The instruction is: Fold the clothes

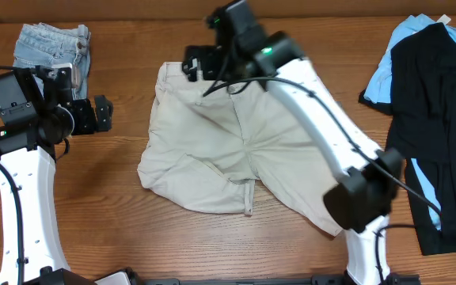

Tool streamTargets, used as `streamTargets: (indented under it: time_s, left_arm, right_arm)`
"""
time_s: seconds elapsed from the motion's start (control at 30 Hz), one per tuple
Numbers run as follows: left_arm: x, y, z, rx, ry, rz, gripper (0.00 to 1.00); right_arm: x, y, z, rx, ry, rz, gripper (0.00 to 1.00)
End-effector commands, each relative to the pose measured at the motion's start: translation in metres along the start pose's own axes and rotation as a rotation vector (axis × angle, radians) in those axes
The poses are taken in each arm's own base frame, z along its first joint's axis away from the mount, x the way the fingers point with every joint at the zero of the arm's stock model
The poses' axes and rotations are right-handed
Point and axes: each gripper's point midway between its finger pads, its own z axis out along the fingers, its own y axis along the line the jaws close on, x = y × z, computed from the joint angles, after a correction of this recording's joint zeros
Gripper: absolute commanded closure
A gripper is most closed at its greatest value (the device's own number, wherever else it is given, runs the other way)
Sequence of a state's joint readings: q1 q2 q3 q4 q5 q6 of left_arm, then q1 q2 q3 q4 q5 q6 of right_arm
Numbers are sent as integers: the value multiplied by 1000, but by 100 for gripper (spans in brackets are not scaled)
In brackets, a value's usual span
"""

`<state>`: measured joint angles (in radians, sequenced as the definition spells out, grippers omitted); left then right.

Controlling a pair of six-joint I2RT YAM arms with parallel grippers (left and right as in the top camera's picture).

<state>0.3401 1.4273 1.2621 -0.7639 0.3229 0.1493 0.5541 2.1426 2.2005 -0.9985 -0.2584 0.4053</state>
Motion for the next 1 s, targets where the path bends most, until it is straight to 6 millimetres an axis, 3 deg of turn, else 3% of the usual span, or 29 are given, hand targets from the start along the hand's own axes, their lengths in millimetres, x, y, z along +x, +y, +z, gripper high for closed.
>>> streamTargets:
  time_s: [0.0,0.23,0.5,0.73,0.97]
  left_arm:
    - [-9,-9,-15,19,-40,-13,0]
    - [-16,-22,-56,12,-124,-9,0]
    - [-3,-33,-95,-14,-153,-29,0]
    - [19,-34,-103,-30,-90,-73,0]
    - [35,-32,-102,-48,-28,-93,0]
  right_arm:
    - [-4,10,-54,-2,-31,-63,0]
    - [19,0,-87,78,26,-43,0]
    - [42,-10,-117,160,73,-31,0]
    - [65,-20,-124,226,154,-23,0]
    - [85,-17,-125,260,214,-43,0]
